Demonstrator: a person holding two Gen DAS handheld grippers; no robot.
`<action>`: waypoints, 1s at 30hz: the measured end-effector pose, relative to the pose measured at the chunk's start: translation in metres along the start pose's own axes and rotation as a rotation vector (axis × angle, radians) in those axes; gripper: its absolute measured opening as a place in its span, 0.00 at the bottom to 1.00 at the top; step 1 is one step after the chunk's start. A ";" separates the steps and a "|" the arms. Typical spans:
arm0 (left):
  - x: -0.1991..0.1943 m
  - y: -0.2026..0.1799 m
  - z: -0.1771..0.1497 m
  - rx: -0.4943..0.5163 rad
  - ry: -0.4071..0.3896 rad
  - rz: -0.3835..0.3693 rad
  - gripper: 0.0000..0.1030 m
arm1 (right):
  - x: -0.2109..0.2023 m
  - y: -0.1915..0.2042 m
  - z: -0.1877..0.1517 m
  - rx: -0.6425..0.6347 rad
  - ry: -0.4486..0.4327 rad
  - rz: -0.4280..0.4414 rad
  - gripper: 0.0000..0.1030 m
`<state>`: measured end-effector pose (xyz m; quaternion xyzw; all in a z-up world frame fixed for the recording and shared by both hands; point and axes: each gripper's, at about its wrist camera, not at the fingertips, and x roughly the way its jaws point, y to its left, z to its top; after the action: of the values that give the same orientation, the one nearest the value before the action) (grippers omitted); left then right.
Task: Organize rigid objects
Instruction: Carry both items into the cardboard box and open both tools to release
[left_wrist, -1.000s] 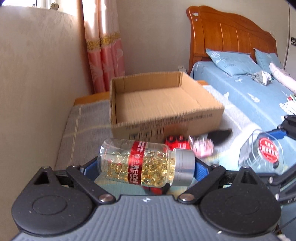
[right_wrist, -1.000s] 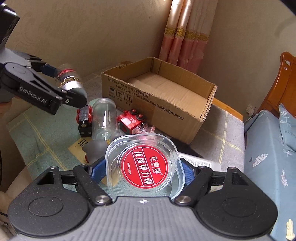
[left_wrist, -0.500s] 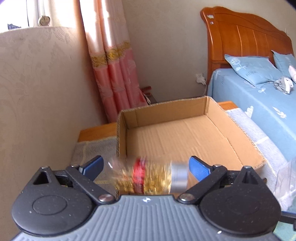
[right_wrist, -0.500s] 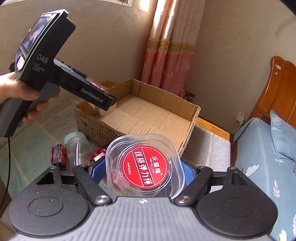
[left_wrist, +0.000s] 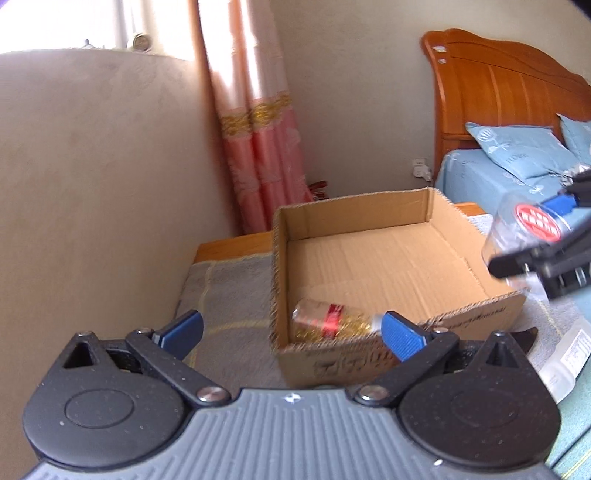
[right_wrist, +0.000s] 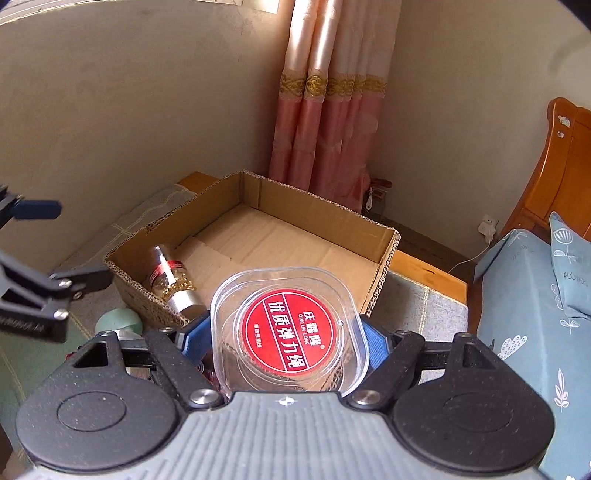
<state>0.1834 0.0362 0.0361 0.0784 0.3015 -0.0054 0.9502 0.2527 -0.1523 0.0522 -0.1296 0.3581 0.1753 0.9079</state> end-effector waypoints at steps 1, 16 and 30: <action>-0.002 0.003 -0.006 -0.018 0.000 0.025 0.99 | 0.006 -0.002 0.005 0.002 0.007 0.003 0.82; -0.010 0.033 -0.050 -0.164 0.053 0.148 0.99 | 0.083 -0.014 0.063 0.000 0.075 -0.071 1.00; -0.018 0.014 -0.056 -0.122 0.061 0.053 0.99 | 0.025 -0.007 0.021 0.010 0.067 -0.046 1.00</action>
<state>0.1374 0.0582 0.0029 0.0283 0.3278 0.0404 0.9435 0.2856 -0.1453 0.0502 -0.1389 0.3859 0.1481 0.8999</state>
